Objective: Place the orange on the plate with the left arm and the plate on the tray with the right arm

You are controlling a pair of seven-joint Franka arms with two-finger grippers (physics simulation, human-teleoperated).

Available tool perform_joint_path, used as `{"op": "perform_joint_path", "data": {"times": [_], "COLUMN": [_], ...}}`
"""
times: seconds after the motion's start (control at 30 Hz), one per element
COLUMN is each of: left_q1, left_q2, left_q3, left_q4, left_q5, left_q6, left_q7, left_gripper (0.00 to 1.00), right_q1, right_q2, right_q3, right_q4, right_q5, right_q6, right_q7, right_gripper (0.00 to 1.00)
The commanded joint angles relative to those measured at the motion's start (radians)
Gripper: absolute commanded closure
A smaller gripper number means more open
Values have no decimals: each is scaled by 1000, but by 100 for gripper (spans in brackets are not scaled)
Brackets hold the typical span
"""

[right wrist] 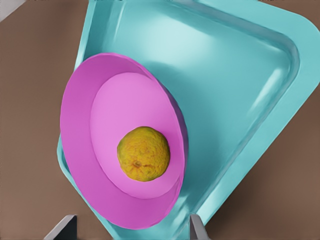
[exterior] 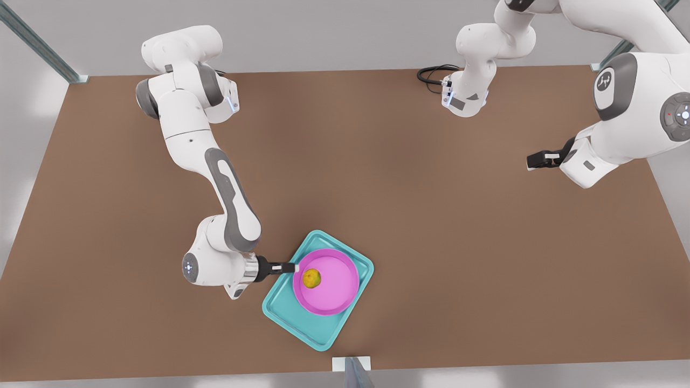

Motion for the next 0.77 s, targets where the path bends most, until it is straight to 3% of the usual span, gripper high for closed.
{"op": "perform_joint_path", "data": {"times": [0.0,0.1,0.2,0.33,0.43,0.47,0.5,0.57,0.73], "left_q1": [0,0,2,5,8,8,8,8,9], "left_q2": [-2,-9,-5,0,31,40,44,49,57], "left_q3": [0,6,6,6,9,11,11,6,11], "left_q4": [0,4,5,40,56,76,76,76,76], "left_q5": [0,3,0,3,2,2,2,-1,-21], "left_q6": [-2,-41,-51,-57,-104,-109,-109,-109,-126], "left_q7": [3,0,0,-5,3,3,3,3,1], "left_gripper": [0,0,0,0,0,0,0,0,0], "right_q1": [-2,-1,15,26,-5,-138,-160,-160,-159], "right_q2": [-6,-30,-96,-309,-435,-569,-616,-764,-754], "right_q3": [-7,-177,-298,-302,-280,-78,-27,-13,-12], "right_q4": [17,155,227,246,189,100,28,-164,-156], "right_q5": [2,-328,-496,-648,-664,-797,-892,-891,-891], "right_q6": [-52,-546,-591,-856,-879,-873,-849,-733,-735], "right_q7": [-58,-123,-174,-166,-160,-160,-158,-114,-112], "right_gripper": [0,0,0,0,0,0,0,0,0]}}
